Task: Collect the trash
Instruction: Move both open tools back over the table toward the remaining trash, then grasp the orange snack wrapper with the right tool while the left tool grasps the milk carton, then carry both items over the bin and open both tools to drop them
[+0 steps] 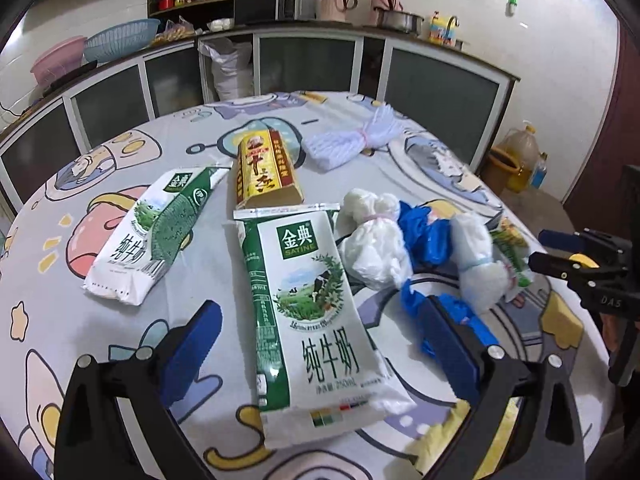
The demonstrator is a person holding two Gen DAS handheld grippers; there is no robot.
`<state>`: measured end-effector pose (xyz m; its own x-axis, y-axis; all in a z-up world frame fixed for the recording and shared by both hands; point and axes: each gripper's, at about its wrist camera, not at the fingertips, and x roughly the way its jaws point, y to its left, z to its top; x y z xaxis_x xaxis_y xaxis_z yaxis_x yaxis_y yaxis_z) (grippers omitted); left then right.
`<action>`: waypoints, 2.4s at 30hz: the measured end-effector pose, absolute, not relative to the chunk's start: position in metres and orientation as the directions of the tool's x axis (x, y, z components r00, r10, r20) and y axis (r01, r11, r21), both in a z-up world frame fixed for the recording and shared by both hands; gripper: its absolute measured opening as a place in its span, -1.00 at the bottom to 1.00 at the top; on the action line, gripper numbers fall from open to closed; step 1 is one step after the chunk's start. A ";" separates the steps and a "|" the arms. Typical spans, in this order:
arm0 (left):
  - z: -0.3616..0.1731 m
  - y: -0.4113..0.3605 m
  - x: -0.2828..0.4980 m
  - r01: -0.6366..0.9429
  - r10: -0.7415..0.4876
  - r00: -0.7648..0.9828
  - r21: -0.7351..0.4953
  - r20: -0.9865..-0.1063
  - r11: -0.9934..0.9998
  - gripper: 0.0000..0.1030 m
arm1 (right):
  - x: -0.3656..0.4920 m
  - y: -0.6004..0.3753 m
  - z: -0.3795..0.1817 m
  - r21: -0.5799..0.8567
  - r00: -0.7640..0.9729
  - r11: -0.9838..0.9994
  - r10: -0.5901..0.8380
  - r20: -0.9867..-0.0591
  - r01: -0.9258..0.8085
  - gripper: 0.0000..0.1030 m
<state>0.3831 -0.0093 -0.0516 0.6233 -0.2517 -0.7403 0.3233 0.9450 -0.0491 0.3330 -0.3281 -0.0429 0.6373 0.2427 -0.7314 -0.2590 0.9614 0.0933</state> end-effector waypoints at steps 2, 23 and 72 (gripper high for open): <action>-0.055 -0.012 0.389 0.327 -0.251 0.609 -0.050 -0.752 0.944 0.85 | 0.338 -0.326 -0.045 0.094 0.630 0.959 0.249 -0.735 -0.269 0.08; -0.092 -0.009 0.437 0.293 -0.275 0.492 -0.141 -0.826 0.946 0.17 | 0.369 -0.318 -0.065 0.191 0.514 0.935 0.326 -0.794 -0.298 -0.62; 0.031 -0.141 0.250 0.611 -0.569 0.514 -0.191 -0.641 0.768 0.08 | 0.131 -0.496 0.015 0.283 0.735 0.958 0.165 -0.658 0.037 -0.71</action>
